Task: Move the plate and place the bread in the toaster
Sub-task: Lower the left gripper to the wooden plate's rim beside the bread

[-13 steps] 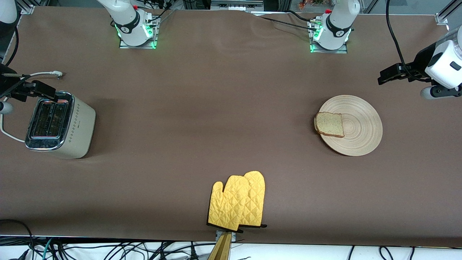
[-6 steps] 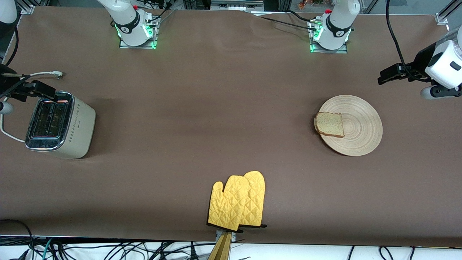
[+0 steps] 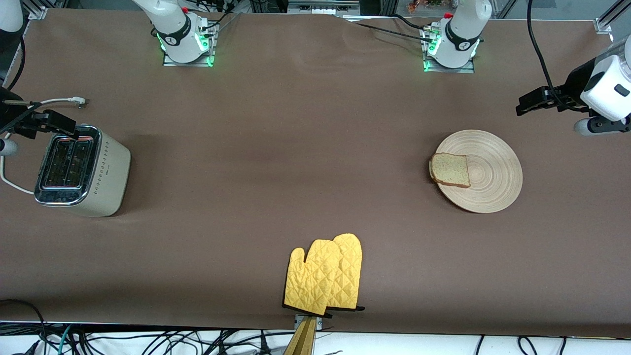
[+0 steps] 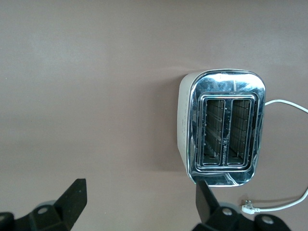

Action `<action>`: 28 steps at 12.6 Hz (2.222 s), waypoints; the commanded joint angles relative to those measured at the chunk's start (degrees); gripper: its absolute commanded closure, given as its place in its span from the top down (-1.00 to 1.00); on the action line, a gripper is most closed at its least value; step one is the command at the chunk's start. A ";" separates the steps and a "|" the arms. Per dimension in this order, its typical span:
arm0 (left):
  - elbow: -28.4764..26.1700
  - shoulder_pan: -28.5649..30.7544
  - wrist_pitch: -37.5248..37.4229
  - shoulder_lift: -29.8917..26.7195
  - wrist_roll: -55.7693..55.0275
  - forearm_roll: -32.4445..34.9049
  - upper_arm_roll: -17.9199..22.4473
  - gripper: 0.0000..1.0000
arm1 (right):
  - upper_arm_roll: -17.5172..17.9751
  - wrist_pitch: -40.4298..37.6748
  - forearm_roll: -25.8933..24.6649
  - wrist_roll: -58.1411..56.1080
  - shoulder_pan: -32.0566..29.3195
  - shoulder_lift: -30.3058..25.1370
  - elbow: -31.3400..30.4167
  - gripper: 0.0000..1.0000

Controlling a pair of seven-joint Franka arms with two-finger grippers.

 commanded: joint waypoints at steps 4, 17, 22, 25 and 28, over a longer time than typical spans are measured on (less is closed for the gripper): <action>0.37 0.70 -0.55 0.02 0.11 1.73 -0.13 1.00 | 0.17 -0.06 0.94 -0.14 -0.51 -0.14 0.34 1.00; -12.55 20.28 14.64 7.55 25.91 -4.31 1.71 1.00 | 0.17 -0.15 0.94 -0.14 -0.51 -0.14 0.34 1.00; -11.58 29.43 18.24 20.55 43.31 -11.69 1.71 1.00 | 0.17 -0.06 0.94 -0.14 -0.51 -0.14 0.34 1.00; -9.21 33.83 19.05 29.96 53.61 -16.80 1.28 1.00 | 0.17 -0.06 1.03 -0.14 -0.42 -0.14 0.34 1.00; -8.06 34.45 18.96 35.25 56.87 -22.32 1.01 1.00 | 0.17 0.03 1.03 -0.14 -0.42 -0.14 0.34 1.00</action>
